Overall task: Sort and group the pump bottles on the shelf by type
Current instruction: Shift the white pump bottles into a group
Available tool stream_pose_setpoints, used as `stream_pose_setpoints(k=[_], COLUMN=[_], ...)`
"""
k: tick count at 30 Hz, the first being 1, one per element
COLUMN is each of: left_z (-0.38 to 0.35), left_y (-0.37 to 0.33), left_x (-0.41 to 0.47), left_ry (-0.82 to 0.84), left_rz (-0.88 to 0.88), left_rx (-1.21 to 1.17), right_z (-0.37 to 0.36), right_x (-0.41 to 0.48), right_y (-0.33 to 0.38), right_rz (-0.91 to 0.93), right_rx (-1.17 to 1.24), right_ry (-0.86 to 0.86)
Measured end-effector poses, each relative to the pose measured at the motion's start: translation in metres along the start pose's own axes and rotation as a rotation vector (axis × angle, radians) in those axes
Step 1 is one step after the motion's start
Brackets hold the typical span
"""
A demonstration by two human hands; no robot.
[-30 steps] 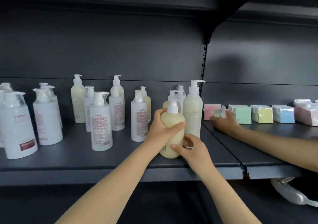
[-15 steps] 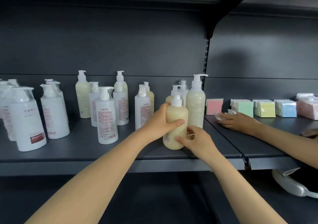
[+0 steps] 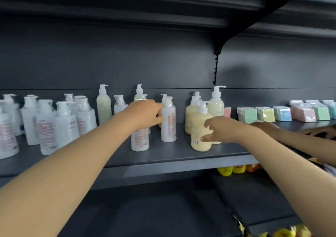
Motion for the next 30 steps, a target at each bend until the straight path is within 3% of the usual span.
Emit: stream_pose_setpoints(k=[11,22,26,30], left_z=[0.028,-0.014,-0.048,-0.079], left_y=[0.089,0.131,0.139,0.15], left_x=[-0.025,0.063,0.106,0.134], left_ry=[0.055,-0.046,-0.035,0.012], left_rz=[0.036,-0.001,-0.027,0.056], left_rx=[0.109,0.107,0.127,0.048], right_z=[0.059,0.036,0.019,0.012], right_x=[0.033,0.14,0.18,0.205], right_y=[0.08,0.065,0.05,0.047], right_rz=[0.051,0.075,0.092,0.149], right_rx=[-0.171,-0.042,0.017,0.032], right_ry=[-0.129,-0.193,-0.165,-0.099])
Point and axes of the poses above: each hand's wrist, its own x-axis towards the middle knuckle, its own z-axis out of the back of the hand, y = z × x, the point moved 6 cm from there along x, towards the middle knuckle, and after that the axes turned 14 degrees about -y, right-handed, at the moved point
